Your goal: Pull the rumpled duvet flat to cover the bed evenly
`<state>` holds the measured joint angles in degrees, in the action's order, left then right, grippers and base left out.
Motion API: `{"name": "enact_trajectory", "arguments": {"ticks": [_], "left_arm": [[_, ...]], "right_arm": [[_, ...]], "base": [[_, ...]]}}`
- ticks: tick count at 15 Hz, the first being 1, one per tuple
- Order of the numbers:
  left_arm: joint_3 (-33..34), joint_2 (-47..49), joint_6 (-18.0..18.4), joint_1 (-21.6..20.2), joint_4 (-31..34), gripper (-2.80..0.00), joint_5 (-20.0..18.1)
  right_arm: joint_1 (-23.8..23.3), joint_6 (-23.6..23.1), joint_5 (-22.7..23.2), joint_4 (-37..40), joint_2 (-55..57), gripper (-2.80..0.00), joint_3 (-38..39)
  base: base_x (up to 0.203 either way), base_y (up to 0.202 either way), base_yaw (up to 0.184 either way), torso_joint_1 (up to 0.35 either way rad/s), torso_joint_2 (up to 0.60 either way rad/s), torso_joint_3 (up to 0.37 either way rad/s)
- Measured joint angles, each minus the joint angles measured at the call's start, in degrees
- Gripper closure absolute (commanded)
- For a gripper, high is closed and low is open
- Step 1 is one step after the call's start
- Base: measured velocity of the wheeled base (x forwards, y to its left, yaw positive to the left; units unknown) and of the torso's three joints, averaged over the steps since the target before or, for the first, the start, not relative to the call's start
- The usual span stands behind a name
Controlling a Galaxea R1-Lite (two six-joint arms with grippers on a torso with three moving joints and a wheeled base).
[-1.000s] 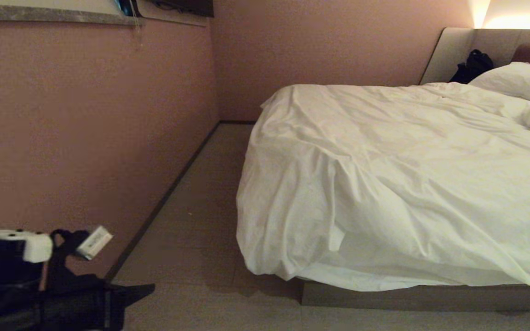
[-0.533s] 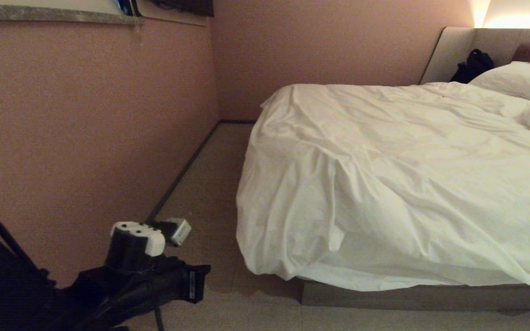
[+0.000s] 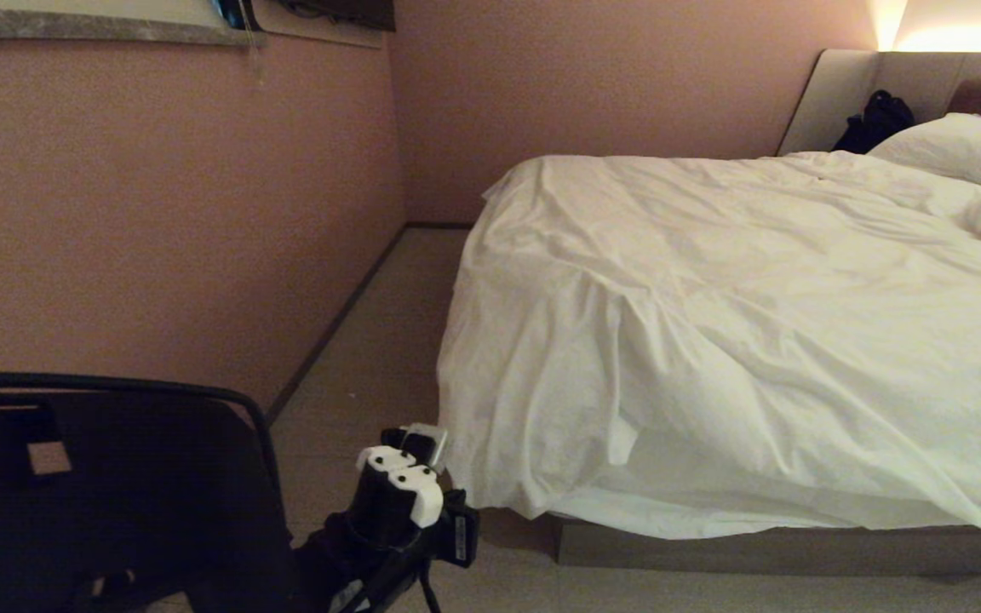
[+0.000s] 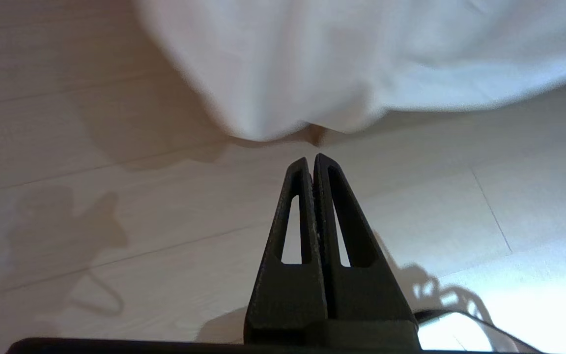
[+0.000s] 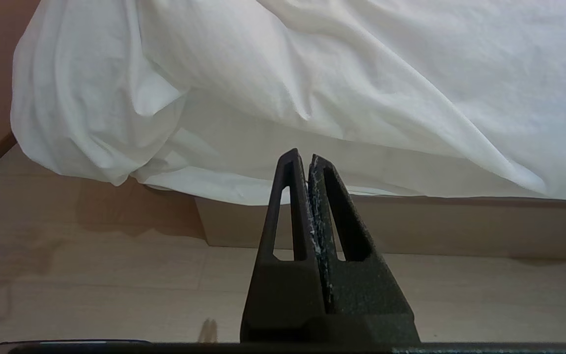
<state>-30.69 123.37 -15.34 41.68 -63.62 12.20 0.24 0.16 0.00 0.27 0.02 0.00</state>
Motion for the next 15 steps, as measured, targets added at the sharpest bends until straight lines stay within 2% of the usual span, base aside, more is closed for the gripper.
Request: {"name": "enact_trajectory", "arguments": {"ticks": [8,15], "left_arm": [[-7.37,6.29,-0.45,4.93,-0.55,0.00,0.15],[-18.98,12.61,-0.14,8.34,1.68,0.00,4.29]], "right_arm": [[0.00,0.02,0.00,0.00,0.00,0.00,0.00],[0.00,0.02,0.00,0.00,0.00,0.00,0.00]], "base": [[0.000,0.000,0.000,0.000,0.00,0.000],[0.000,0.000,0.000,0.000,0.00,0.000]]}}
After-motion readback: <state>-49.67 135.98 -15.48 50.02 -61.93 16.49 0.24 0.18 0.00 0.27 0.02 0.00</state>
